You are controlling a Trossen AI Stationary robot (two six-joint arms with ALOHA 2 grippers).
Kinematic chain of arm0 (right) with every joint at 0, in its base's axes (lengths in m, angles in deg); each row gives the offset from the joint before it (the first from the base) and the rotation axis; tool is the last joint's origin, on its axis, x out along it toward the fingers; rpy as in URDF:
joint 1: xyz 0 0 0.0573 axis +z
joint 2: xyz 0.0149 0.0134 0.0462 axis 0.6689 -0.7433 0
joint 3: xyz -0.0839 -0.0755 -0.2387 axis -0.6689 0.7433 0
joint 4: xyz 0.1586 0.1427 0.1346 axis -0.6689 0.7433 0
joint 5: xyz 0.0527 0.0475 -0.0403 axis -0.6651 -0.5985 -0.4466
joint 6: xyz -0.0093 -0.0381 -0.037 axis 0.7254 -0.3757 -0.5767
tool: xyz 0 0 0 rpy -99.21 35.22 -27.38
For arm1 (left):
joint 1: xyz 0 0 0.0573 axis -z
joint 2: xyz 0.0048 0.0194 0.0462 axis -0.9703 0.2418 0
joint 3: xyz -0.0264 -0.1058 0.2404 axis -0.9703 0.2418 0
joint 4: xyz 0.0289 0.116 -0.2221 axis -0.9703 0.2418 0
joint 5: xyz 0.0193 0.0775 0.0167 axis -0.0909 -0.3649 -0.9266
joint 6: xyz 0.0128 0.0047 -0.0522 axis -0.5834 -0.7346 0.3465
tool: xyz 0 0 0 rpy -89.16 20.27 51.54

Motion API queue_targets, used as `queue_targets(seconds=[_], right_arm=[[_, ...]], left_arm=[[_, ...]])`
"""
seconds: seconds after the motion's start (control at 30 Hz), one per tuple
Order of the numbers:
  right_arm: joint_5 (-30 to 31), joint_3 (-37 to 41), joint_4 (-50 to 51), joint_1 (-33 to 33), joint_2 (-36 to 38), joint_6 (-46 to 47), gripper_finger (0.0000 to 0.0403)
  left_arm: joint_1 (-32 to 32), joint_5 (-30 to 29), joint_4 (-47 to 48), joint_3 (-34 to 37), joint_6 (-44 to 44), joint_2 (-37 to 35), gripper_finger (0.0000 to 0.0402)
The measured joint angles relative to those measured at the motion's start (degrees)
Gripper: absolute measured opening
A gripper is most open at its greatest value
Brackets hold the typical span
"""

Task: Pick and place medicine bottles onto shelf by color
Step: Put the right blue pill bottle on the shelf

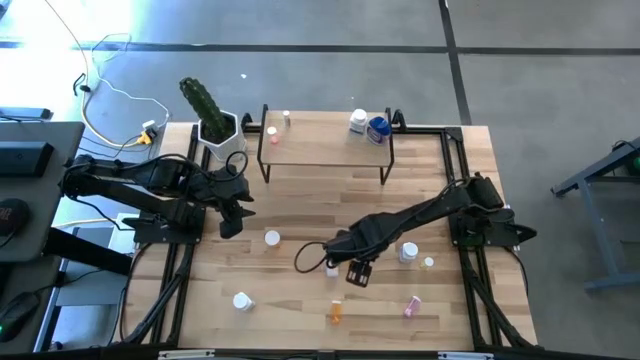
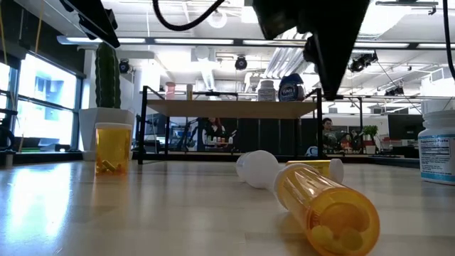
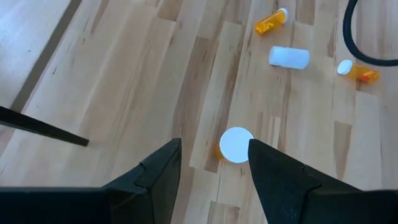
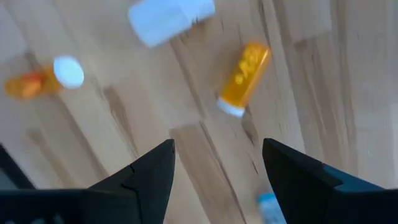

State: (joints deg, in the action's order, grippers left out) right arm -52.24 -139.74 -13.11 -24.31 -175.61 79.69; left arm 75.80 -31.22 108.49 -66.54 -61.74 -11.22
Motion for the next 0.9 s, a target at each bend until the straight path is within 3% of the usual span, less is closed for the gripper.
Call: queue_targets(seconds=[0.23,0.53,0.73,0.9], right_arm=[[2.2,2.6,-4.6,1.1,0.0,2.7,0.0234],[5.8,3.5,9.8,2.8,1.0,2.7,0.0234],[10.8,4.1,10.5,2.8,7.1,4.1,0.0234],[12.5,11.7,8.7,2.8,16.4,8.1,0.0234]], left_arm=[[0.0,0.0,0.0,0.0,0.0,0.0,0.0174],[0.0,-0.1,0.0,0.0,-0.6,0.0,0.0174],[0.0,-1.7,-0.1,0.0,-0.6,0.0,0.0174],[0.0,-1.8,-0.1,0.0,0.1,0.0,0.0174]])
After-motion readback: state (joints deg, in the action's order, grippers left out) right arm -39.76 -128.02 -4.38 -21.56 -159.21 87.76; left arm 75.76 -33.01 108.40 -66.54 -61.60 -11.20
